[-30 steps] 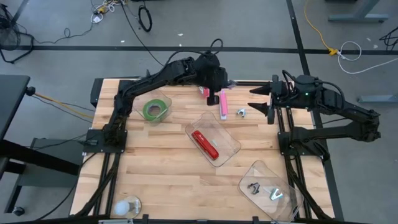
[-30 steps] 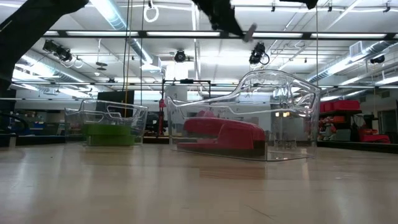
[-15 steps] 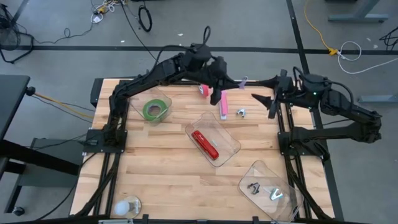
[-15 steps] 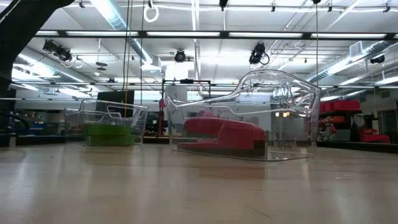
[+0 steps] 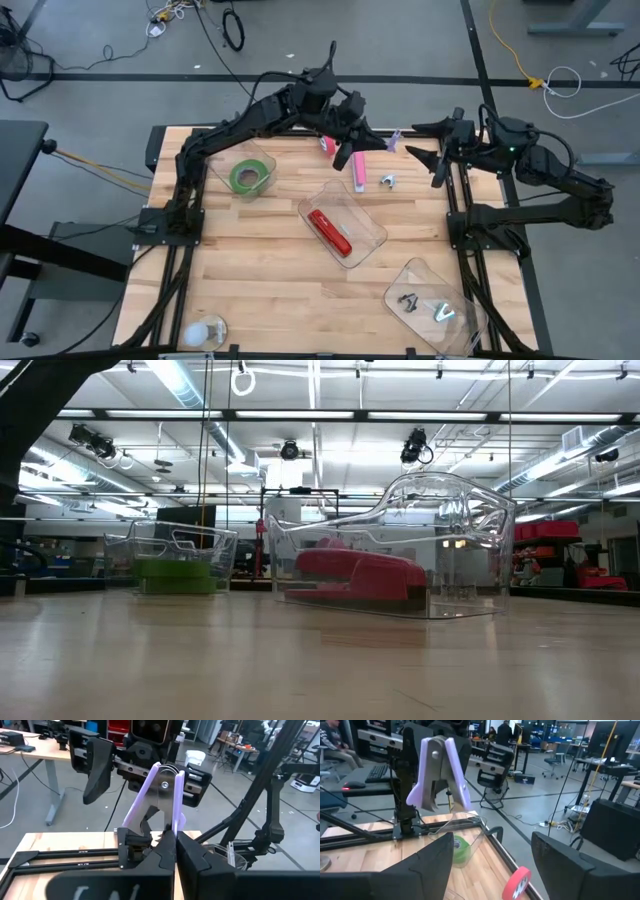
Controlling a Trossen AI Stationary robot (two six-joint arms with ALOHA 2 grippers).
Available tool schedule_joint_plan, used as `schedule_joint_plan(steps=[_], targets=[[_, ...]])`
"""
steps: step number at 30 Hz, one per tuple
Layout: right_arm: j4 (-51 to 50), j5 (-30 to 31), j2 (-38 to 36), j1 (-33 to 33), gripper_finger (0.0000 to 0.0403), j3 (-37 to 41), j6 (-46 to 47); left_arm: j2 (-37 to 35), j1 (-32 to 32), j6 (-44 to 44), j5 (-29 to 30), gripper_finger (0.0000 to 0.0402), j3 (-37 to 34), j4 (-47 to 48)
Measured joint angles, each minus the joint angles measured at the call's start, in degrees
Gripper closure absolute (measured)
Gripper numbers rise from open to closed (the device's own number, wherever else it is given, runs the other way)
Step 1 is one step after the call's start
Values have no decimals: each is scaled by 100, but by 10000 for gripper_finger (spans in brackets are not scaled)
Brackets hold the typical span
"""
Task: Pick and place Stapler, Stapler remover, tape
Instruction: Put the purple staple remover into the bottom transparent bin
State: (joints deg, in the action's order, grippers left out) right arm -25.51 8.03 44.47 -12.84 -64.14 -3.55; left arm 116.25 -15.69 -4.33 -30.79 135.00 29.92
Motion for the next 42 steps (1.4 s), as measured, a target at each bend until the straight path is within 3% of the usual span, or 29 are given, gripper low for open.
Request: schedule_joint_plan(steps=[7,26,42], targets=[[416,-53,42,0,140,0,-3,0,60,1,-12,398,0,-5],[503,-463,306,-1,225,0,-3,7,54,-102,-17,394,0,-8],[690,-442,186,-2,234,0,-44,11,49,-97,-17,396,0,-8]])
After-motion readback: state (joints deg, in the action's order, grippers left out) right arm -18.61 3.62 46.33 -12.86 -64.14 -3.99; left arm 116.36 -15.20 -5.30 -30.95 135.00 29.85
